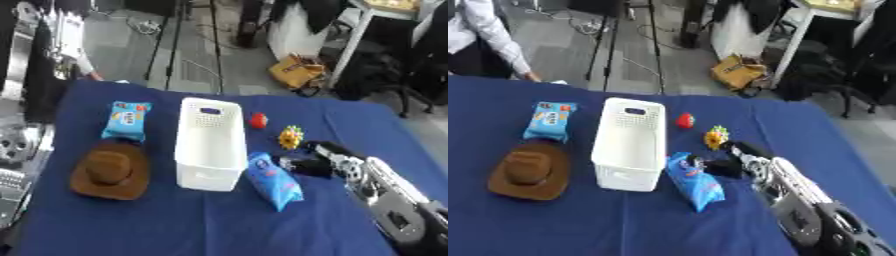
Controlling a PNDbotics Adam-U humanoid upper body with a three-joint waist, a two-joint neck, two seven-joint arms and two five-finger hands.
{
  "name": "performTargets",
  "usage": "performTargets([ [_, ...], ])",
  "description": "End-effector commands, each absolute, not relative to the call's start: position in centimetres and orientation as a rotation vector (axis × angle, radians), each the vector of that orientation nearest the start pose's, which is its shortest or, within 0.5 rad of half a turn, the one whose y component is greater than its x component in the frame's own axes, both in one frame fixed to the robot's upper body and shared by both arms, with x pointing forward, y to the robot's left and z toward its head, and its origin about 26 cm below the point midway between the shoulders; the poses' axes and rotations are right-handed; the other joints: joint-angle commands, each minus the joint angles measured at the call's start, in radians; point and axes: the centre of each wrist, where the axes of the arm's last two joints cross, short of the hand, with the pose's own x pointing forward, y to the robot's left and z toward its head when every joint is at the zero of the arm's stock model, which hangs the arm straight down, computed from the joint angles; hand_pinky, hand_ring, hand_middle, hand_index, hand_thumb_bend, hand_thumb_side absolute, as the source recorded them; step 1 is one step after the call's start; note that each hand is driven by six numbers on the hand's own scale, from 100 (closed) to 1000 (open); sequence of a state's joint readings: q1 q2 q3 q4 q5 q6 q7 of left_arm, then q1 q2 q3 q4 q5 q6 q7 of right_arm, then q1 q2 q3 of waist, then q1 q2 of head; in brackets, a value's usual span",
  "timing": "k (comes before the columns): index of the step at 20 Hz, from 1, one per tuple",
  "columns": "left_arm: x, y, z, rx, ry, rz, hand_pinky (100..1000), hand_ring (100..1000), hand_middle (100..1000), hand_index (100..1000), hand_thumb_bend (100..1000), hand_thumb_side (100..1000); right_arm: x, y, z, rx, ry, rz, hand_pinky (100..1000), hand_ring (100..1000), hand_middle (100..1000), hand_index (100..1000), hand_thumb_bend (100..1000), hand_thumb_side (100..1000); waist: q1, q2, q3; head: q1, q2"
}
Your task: Pick up objects on the table and place them in the box.
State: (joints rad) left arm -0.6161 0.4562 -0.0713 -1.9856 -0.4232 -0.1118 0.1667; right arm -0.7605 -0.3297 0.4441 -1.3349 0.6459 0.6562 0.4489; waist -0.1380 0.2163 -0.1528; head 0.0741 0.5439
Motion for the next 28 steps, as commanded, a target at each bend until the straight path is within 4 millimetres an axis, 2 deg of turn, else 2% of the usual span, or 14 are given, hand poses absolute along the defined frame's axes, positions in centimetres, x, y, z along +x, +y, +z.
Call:
performTargets([
  [1, 30.9, 22.9, 30.0, -0.868, 3.197, 0.724, 1000, 1000, 951, 1000, 100, 1000, 41.6, -15.4, 16.1, -0.627, -1.132, 1.124, 932, 1000, 1000, 1000, 651, 811, 0.007, -0.018, -0.002, -0.005, 0.010],
  [5, 30.9, 22.8, 30.0, -0.865, 3.201, 0.727, 1000, 1000, 947, 1000, 100, 1000, 42.0, -15.2, 15.5, -0.631, -1.114, 1.135, 938, 1000, 1000, 1000, 668, 801, 0.009, -0.018, -0.002, -0.007, 0.010],
  [12, 30.9, 22.8, 30.0, -0.861, 3.203, 0.731, 1000, 1000, 943, 1000, 100, 1000, 42.2, -14.9, 14.6, -0.611, -1.096, 1.157, 945, 1000, 1000, 1000, 646, 815, 0.010, -0.017, -0.002, -0.008, 0.012],
  [20, 30.9, 22.7, 29.9, -0.851, 3.209, 0.738, 1000, 1000, 940, 1000, 100, 1000, 42.8, -15.1, 13.5, -0.684, -1.070, 1.197, 939, 1000, 994, 1000, 627, 838, 0.012, -0.015, 0.004, -0.009, 0.010],
  [28, 30.9, 22.5, 29.9, -0.835, 3.212, 0.744, 1000, 1000, 936, 1000, 100, 1000, 43.4, -15.2, 12.2, -0.667, -1.026, 1.219, 942, 1000, 1000, 1000, 643, 806, 0.018, -0.014, 0.015, -0.014, 0.007],
])
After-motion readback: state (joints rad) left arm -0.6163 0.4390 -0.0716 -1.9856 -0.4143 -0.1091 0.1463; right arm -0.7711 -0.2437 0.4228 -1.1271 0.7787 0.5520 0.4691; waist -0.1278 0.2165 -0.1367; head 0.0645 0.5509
